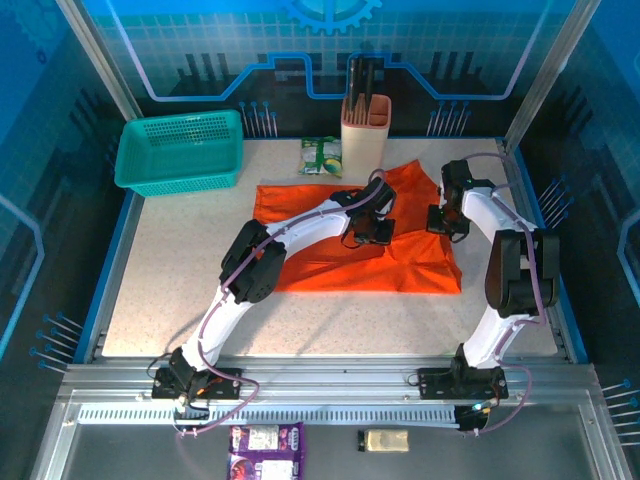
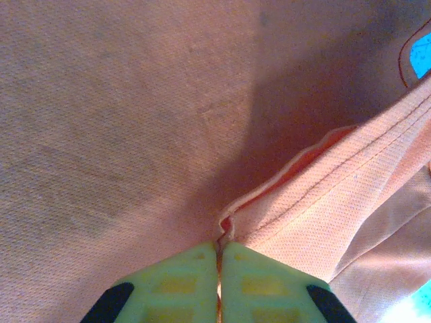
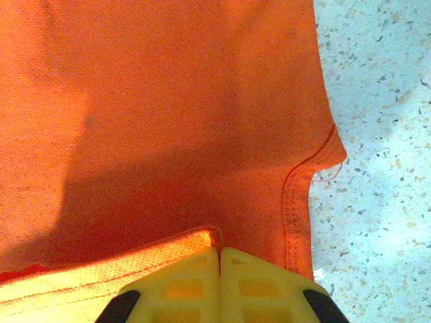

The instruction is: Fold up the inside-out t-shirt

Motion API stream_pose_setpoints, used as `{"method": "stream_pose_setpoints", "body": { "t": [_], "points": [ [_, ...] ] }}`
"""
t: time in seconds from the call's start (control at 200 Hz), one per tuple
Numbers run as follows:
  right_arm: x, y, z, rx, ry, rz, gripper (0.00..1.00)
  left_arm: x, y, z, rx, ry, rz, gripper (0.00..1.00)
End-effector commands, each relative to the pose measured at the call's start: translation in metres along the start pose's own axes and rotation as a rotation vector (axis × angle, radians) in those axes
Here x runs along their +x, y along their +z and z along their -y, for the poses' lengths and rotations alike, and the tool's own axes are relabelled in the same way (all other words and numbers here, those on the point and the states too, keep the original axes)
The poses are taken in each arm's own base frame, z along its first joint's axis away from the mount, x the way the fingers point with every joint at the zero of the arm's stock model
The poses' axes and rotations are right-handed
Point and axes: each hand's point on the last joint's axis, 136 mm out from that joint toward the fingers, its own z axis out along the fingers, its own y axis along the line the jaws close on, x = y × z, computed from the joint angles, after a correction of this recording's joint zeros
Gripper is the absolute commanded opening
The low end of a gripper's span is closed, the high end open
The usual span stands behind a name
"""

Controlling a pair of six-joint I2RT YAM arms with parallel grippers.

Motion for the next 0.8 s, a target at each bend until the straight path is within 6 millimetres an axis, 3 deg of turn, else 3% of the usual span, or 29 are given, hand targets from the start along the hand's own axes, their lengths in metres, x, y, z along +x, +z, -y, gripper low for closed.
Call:
{"method": "stream_pose_setpoints", "body": {
  "t": [0.0, 0.115, 0.28, 0.43, 0.56, 0.59, 0.79],
  "points": [
    [-0.008, -0.013, -0.002, 0.018, -0.005, 0.040, 0.17, -0.011, -0.012, 0.001, -0.018, -0.010, 0.045, 0.15],
    [0.001, -0.032, -0.004, -0.017, 0.025, 0.066, 0.36, -0.017, -0.040, -0.004, -0.051, 0.000, 0.095, 0.21],
    [0.035, -0.046, -0.010, -0.119, 0.097, 0.045, 0.44, -0.006, -0.085, -0.029, -0.091, -0.022, 0.136, 0.23],
    [0.069, -0.041, -0.021, -0.298, 0.200, -0.005, 0.52, 0.035, -0.110, -0.075, -0.147, -0.104, 0.103, 0.21],
    [0.078, -0.033, -0.033, -0.435, 0.249, -0.029, 0.60, 0.082, -0.116, -0.125, -0.214, -0.207, 0.035, 0.17],
    [0.089, -0.025, -0.033, -0.441, 0.260, -0.062, 0.61, 0.091, -0.117, -0.135, -0.227, -0.226, 0.026, 0.16],
    [0.089, -0.004, -0.035, -0.509, 0.309, -0.090, 0.65, 0.131, -0.113, -0.187, -0.270, -0.369, -0.014, 0.10]
  ]
}}
